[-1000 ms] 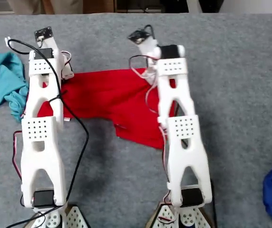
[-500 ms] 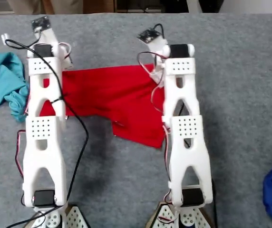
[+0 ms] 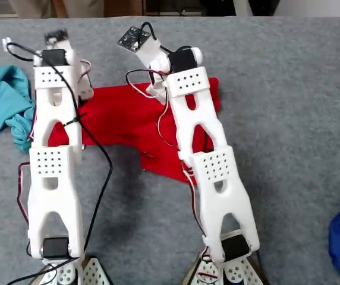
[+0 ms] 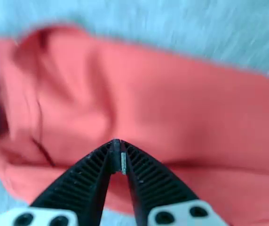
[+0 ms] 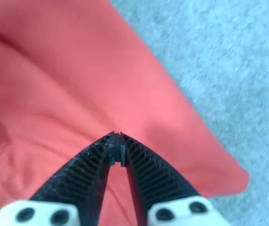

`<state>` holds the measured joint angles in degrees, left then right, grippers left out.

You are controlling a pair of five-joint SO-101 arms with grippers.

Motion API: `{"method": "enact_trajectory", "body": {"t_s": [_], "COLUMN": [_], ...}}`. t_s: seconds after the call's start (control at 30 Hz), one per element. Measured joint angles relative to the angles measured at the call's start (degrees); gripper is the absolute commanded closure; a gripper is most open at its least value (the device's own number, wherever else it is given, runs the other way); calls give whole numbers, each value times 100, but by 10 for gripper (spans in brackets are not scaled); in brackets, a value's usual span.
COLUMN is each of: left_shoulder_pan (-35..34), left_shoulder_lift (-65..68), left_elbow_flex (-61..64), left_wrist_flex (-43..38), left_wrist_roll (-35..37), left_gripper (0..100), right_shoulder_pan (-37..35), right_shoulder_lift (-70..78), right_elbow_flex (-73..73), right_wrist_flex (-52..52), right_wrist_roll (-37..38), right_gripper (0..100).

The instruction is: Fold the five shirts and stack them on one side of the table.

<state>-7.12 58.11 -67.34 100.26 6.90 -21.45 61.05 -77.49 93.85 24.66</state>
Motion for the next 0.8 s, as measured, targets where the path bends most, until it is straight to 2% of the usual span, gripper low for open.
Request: {"method": "enact_trajectory", "body": {"t_s": [0.13,0.3,0.8], "left_shoulder_pan": [-9,-62,-246], "left_shoulder_lift": [-404,-457,-501], "left_elbow_flex": [1196,1934,2092], "left_wrist_flex": [0,-123,-281], "left_wrist_roll": [0,0,18], "left_gripper": [982,982,982], "right_shoulder_pan": [0,9,1477], "right_shoulder_lift": [343,756,1178], "right_elbow_flex": [62,62,-202], "right_wrist_flex": [-193,-237,-141], "right_wrist_roll": [149,290,730], "right_gripper": [991,991,991]}}
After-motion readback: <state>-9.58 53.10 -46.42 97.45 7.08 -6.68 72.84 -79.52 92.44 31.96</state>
